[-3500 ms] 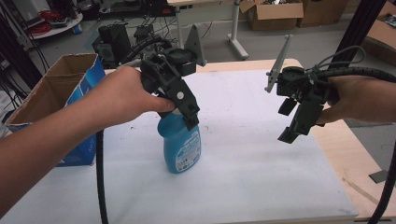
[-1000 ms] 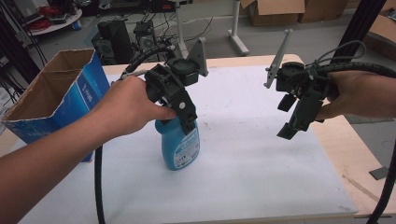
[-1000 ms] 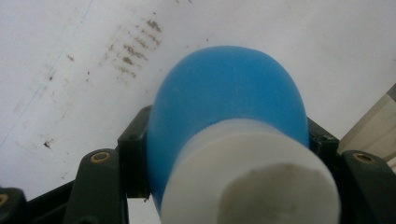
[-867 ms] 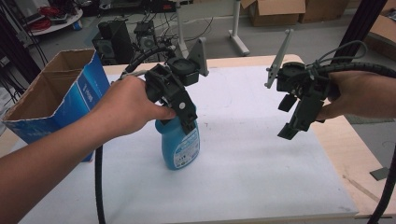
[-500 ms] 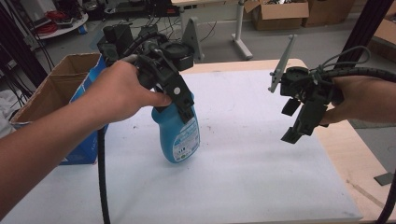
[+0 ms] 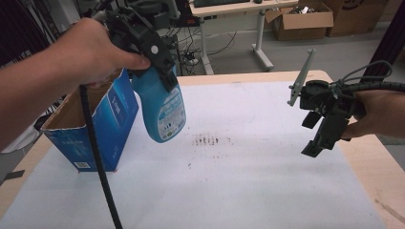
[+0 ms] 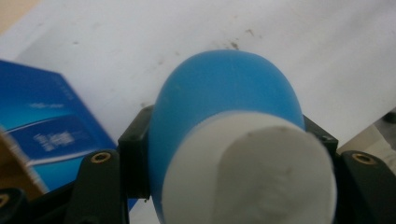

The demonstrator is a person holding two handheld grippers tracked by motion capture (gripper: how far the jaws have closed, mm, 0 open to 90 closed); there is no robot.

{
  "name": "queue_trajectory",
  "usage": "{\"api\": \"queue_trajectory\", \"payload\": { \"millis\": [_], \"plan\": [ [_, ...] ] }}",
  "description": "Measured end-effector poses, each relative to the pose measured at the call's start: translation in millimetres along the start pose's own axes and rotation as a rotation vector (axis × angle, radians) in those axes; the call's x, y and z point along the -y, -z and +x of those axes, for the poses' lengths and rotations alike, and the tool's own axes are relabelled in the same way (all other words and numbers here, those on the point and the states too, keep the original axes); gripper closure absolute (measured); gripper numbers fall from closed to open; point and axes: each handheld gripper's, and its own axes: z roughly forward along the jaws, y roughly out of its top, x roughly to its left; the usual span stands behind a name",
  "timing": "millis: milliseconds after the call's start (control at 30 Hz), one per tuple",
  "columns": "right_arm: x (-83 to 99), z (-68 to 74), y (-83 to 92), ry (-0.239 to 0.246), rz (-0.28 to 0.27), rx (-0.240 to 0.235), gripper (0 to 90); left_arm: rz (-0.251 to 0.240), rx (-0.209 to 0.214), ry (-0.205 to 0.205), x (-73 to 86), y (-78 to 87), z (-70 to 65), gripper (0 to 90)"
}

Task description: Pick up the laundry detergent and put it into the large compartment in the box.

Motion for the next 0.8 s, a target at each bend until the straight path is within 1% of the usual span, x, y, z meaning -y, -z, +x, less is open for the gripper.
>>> {"api": "queue_trajectory", "payload": {
  "millis": [67, 200, 267, 300, 333, 367, 433, 500, 567, 633, 667, 700, 767, 800],
  "plan": [
    [-0.8, -0.8, 0.2, 0.001, -0.002, -0.001, 18.8, -0.011, -0.005, 0.039, 1.7, 12.7, 9.4, 37.9],
    [-3.0, -1.4, 0.7, 0.005, -0.002, -0.002, 18.9, -0.017, -0.014, 0.083, 3.9, 32.5, 25.3, 37.9],
    [-4.6, -1.6, 2.0, 0.003, 0.003, 0.001, 19.0, -0.013, -0.032, 0.107, 5.1, 43.0, 33.8, 37.9],
    [-5.9, -2.2, 3.3, 0.007, -0.002, 0.003, 19.0, -0.011, -0.054, 0.119, 6.1, 50.7, 39.0, 37.9],
    [-5.9, -2.2, 3.3, 0.007, -0.002, 0.003, 19.0, -0.011, -0.054, 0.119, 6.1, 50.7, 39.0, 37.9],
    [-7.3, -2.4, 4.6, 0.009, -0.003, 0.006, 19.0, -0.01, -0.063, 0.13, 6.8, 55.6, 42.0, 37.9],
    [-8.5, -2.9, 5.4, 0.011, -0.004, 0.008, 19.0, -0.017, -0.078, 0.159, 8.6, 65.5, 48.4, 37.9],
    [-8.9, -3.2, 5.3, 0.012, -0.006, 0.008, 19.0, -0.035, -0.088, 0.203, 11.6, 76.3, 56.5, 37.9],
    [-9.8, -3.5, 5.2, 0.011, -0.003, 0.012, 19.0, -0.045, -0.097, 0.225, 14.2, 82.7, 63.2, 37.9],
    [-10.4, -4.2, 4.5, 0.013, -0.005, 0.014, 19.0, -0.038, -0.105, 0.247, 17.2, 87.3, 70.8, 37.9],
    [-11.0, -4.3, 4.6, 0.009, -0.001, 0.015, 19.0, -0.046, -0.109, 0.27, 18.5, 88.1, 73.5, 37.9],
    [-11.6, -4.6, 4.4, 0.009, 0.0, 0.014, 19.0, -0.033, -0.114, 0.267, 20.0, 90.4, 77.6, 37.9],
    [-12.9, -4.5, 4.5, 0.01, 0.004, 0.016, 19.0, -0.032, -0.122, 0.295, 22.7, 93.0, 84.3, 37.9],
    [-13.7, -4.4, 5.1, 0.014, 0.002, 0.018, 19.1, -0.031, -0.125, 0.302, 23.6, 94.3, 86.5, 37.9]
  ]
}}
